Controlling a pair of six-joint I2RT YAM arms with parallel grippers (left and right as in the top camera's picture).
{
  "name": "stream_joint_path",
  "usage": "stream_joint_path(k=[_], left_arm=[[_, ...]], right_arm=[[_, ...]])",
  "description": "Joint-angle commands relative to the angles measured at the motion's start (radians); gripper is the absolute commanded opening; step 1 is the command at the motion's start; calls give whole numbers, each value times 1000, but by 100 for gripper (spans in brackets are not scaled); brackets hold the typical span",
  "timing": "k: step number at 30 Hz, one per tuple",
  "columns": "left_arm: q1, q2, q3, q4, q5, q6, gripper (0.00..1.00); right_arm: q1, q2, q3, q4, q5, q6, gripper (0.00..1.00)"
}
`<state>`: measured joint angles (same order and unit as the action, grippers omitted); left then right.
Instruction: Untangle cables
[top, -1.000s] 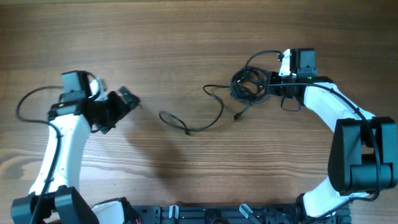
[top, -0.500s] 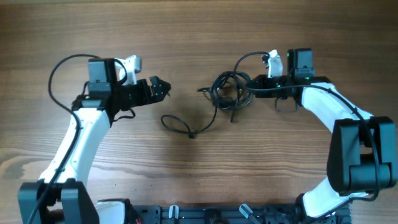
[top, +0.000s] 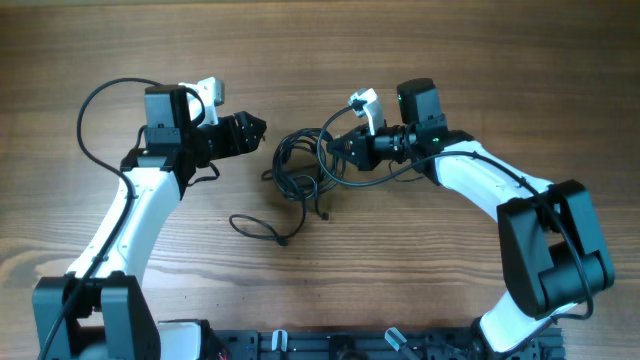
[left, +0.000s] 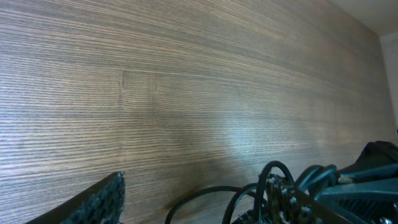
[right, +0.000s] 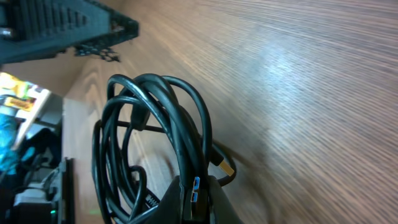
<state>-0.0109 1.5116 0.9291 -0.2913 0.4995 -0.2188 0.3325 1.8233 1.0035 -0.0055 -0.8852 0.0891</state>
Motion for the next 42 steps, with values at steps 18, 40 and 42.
stream_joint_path(k=[18, 40, 42], left_arm=[[55, 8, 16, -43, 460, 296, 89], [28, 8, 15, -42, 337, 255, 40], [28, 8, 16, -41, 337, 255, 16]], right_arm=[[2, 30, 2, 154, 6, 357, 4], [2, 30, 2, 282, -250, 357, 4], [2, 30, 2, 286, -249, 357, 4]])
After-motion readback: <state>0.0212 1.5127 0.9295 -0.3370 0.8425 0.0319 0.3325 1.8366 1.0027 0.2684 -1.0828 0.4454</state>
